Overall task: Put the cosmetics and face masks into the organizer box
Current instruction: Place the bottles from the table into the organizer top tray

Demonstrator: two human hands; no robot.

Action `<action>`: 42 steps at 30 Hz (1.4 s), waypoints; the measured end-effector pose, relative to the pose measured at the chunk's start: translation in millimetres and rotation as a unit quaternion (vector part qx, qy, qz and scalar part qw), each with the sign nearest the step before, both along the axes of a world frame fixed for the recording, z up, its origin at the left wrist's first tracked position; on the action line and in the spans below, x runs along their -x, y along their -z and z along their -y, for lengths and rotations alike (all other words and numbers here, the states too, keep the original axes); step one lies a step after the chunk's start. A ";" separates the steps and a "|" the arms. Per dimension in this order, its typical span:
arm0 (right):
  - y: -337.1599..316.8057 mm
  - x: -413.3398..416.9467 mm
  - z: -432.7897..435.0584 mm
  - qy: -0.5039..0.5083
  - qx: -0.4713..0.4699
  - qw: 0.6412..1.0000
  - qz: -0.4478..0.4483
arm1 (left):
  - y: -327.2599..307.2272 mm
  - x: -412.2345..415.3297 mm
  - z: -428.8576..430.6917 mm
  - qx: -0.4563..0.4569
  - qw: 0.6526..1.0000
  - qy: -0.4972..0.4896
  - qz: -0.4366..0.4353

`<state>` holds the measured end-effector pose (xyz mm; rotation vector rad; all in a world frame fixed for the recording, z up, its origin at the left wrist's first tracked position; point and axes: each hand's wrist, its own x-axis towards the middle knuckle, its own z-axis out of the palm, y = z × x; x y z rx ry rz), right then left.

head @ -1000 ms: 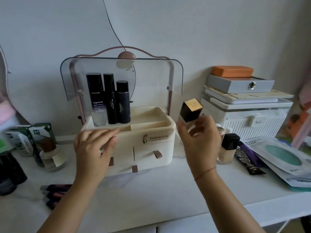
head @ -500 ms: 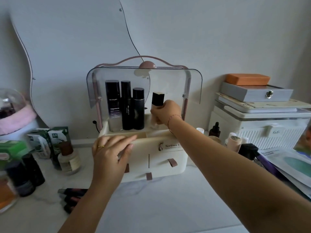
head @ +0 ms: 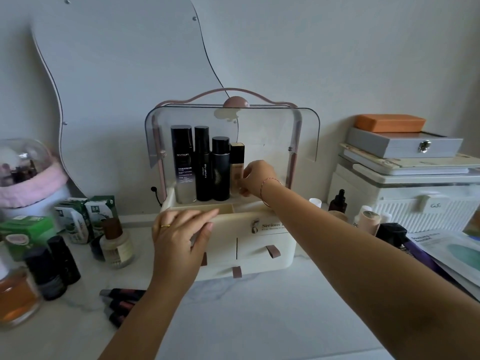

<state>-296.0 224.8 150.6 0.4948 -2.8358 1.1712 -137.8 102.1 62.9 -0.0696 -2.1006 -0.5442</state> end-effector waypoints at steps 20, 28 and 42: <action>122.3 -76.7 -236.4 0.348 0.223 0.894 -0.174 | -0.5 0.5 -2.5 0.020 1.000 -0.011 0.000; 118.2 -57.8 -233.9 0.350 0.141 0.895 -0.239 | -1.6 0.5 -4.9 0.002 1.000 -0.004 0.016; 88.8 -31.9 -227.2 0.281 -0.040 0.932 -0.225 | -3.3 -2.3 -6.7 0.014 1.000 -0.006 0.004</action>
